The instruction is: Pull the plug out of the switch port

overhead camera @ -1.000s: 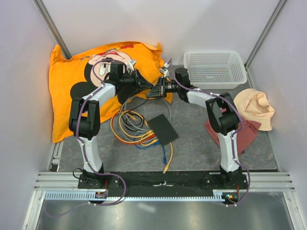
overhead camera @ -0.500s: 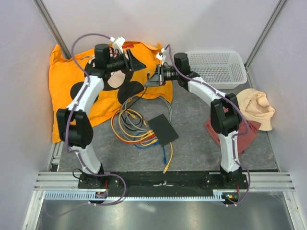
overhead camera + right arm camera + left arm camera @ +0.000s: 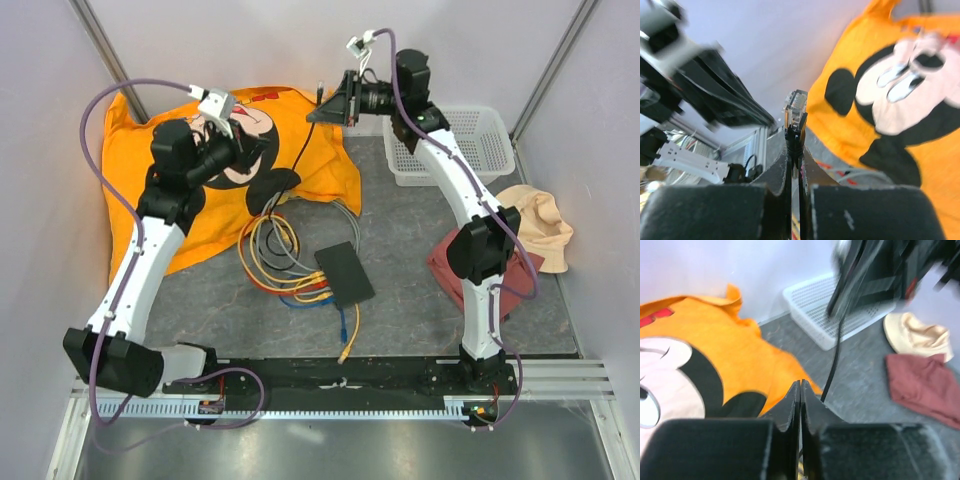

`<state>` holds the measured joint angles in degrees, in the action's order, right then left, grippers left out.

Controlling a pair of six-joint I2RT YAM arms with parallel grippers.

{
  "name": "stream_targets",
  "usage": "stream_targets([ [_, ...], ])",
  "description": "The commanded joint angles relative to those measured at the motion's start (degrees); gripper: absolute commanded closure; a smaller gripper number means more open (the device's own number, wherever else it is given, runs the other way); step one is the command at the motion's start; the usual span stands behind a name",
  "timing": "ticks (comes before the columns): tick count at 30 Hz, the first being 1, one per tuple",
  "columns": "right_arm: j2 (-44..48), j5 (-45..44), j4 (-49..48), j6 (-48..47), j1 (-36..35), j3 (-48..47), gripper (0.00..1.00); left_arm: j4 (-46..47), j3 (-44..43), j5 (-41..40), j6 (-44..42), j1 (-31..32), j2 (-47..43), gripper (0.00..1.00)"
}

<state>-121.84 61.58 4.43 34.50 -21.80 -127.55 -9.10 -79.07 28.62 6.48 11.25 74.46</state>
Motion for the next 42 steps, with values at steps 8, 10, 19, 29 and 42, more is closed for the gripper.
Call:
stream_targets([
  [8,5.03,-10.06,-0.39,-7.59,1.94,-16.68,1.00,-2.06,14.46,-2.61,-1.21,4.05,-0.63,0.99],
  [10,6.00,-11.21,2.06,-10.93,1.85,-14.24,1.00,-2.23,16.74,-2.61,-0.59,4.75,-1.15,0.98],
  [19,14.69,-36.25,22.82,-37.65,4.04,7.35,1.00,-4.96,21.23,-10.69,-1.21,5.63,2.98,0.98],
  [29,17.26,-76.69,26.60,-42.77,8.52,23.57,1.00,-2.24,27.30,-7.88,0.02,5.80,4.91,0.98],
  [42,14.44,-76.45,29.23,-42.24,11.34,35.06,1.00,-0.57,27.39,-8.33,-1.03,5.98,6.67,0.98],
])
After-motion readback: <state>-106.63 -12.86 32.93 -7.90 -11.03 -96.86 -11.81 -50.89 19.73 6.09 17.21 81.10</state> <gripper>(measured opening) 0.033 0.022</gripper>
